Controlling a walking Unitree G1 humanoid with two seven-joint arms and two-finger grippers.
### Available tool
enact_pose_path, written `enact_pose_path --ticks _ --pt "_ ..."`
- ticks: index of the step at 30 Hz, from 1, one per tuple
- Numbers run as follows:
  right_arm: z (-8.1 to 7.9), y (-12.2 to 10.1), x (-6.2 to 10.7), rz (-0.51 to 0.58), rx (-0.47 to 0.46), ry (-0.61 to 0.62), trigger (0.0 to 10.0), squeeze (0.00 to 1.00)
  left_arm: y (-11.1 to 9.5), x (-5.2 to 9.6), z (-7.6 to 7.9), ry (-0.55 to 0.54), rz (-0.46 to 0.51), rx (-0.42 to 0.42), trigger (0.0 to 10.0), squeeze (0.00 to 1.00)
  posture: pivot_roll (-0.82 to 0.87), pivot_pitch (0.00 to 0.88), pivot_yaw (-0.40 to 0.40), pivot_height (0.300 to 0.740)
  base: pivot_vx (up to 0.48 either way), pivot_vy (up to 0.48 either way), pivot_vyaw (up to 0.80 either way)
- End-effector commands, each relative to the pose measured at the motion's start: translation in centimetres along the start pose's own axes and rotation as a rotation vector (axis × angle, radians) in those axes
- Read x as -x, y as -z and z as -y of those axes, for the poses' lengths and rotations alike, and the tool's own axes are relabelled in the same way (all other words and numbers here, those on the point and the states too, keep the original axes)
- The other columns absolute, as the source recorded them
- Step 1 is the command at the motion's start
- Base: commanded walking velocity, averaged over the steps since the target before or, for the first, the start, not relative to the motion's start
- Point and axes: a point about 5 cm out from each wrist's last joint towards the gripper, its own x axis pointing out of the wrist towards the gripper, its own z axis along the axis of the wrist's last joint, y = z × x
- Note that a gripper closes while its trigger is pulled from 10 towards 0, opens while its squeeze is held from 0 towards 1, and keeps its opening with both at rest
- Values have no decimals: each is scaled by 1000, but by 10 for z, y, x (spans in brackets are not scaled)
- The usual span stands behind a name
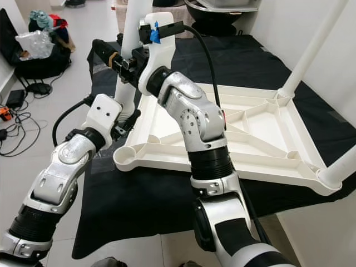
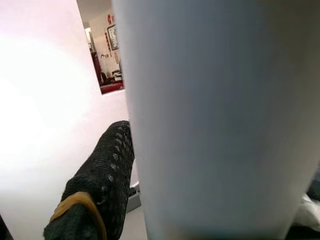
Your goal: Building children table
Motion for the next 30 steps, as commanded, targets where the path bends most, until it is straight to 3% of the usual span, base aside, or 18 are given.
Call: enact_pose_path --ticks 1,12,13,14,15,16,30 --pt "-7 5 -2 -14 -1 -27 10000 0 -9 -2 12 61 49 -38 10000 0 7 33 -11 740 0 0 0" --pt "-4 1 -3 -1 -3 -19 10000 0 -8 -1 17 80 51 -51 10000 0 4 40 -11 740 0 0 0" --pt "-4 1 -3 1 -4 -16 8000 0 -7 -1 18 82 49 -50 10000 0 4 44 -11 740 0 0 0" --pt "-3 0 -4 7 -6 -15 4196 0 -7 0 20 88 48 -55 10000 0 4 40 -11 740 0 0 0" --pt "-3 0 -4 7 -6 -15 4196 0 -7 0 20 88 48 -55 10000 0 4 40 -11 740 0 0 0" --pt "-3 -1 -4 12 -5 -14 0 0 -6 0 20 90 47 -54 10000 0 4 42 -11 740 0 0 0" --pt "-1 -5 -5 29 -5 -1 0 0 -4 0 21 91 27 -30 10000 0 4 37 -12 740 0 0 0"
